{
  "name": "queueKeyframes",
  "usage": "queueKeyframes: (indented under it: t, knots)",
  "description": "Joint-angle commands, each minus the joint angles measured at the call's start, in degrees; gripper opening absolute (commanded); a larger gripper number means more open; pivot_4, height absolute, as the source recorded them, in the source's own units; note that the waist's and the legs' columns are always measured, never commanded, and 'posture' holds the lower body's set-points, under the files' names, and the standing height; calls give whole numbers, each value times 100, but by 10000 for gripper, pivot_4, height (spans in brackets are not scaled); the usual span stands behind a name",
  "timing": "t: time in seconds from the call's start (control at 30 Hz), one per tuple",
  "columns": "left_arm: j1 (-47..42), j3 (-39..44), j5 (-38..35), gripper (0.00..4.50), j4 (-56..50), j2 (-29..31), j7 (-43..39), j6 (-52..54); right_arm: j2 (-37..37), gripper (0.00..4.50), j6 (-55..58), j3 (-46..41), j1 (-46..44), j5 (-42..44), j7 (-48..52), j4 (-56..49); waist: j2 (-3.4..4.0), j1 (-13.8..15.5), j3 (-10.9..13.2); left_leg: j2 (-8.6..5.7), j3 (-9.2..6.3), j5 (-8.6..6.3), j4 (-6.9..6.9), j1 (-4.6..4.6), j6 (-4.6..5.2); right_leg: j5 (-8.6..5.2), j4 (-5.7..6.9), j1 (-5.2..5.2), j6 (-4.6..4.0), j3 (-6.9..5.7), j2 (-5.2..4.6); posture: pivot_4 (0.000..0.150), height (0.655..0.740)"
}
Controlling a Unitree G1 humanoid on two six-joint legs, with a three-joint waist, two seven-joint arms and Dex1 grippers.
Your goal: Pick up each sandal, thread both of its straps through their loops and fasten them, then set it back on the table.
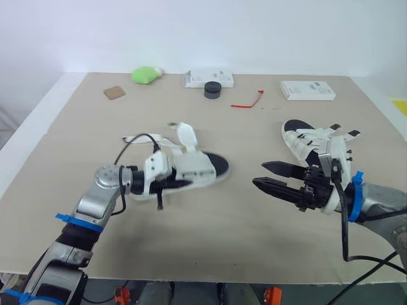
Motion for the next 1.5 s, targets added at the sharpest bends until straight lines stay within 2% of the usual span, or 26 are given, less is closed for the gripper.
queueKeyframes:
  t: [0.03, 0.1, 0.27, 0.37, 0.43, 0.47, 0.53, 0.97, 1.27, 1.5]
  knots:
    - [82, -131, -161, 572, -230, 290, -995, -769, -247, 30642, -116, -40, -84, -59, 420, -15, 0, 8, 0, 4, 1, 3, 3, -4, 4, -3, 0, 0, 7, -5, 0, 1500, 7400]
    - [73, -242, -50, 572, -2, 336, -1278, -1089, -359, 30642, -164, 37, -69, -193, 634, 18, 0, 2, 0, 6, 9, 5, 8, -4, 6, -11, -3, 0, 31, -5, -3, 1500, 7400]
    - [-190, -289, 63, 572, 596, 45, -1336, -1450, -491, 30642, -204, 286, -116, -501, 904, 110, 1, 6, -1, 6, 15, 9, 13, -4, 12, -6, -5, 1, 37, -5, -10, 1500, 7400]
    - [-184, -471, 68, 0, 640, -206, -1502, -1660, -541, 22035, -328, 699, -227, -849, 1168, 254, 2, -7, -2, 6, 18, 11, 13, -7, 16, -4, -6, 0, 43, -4, -10, 1500, 7400]
    - [-228, -510, 157, 0, 758, -300, -1499, -1743, -518, 13257, -338, 859, -326, -900, 1349, 349, 4, -2, -3, 4, 18, 11, 12, -9, 16, -3, -8, 0, 47, -4, -10, 1500, 7400]
    - [-258, -516, 183, 0, 814, -352, -1491, -1765, -503, 6799, -348, 966, -392, -961, 1427, 421, 4, -2, -3, 3, 17, 11, 12, -10, 16, 9, -8, 0, 69, -4, -9, 1500, 7400]
    - [-307, -528, 207, 0, 895, -429, -1496, -1806, -475, 132, -405, 1223, -527, -1142, 1574, 543, 9, -3, -6, 4, 17, 11, 11, -9, 16, 9, -8, 0, 72, -4, -8, 1500, 7400]
    - [-377, -592, 226, 0, 821, -694, -1411, -1272, -371, 132, -1120, 2733, -1270, -2790, 2304, 1345, 18, 2, -11, -1, 18, 21, 20, -8, 22, 8, -9, 8, 67, -4, -14, 1500, 7400]
    - [-447, -698, 274, 0, 773, -672, -1660, -1206, 10, 132, -1392, 3218, -1920, -3315, 2752, 1924, 19, -6, -12, -2, 18, 20, 11, -9, 21, 13, -9, 4, 88, -4, -13, 1500, 7400]
    - [-446, -691, 440, 0, 794, -873, -1209, -1043, 338, 132, -1336, 3377, -2052, -3409, 2949, 2036, 19, 0, -12, -4, 16, 21, 11, -9, 21, 14, -9, 5, 91, -4, -13, 1500, 7400]
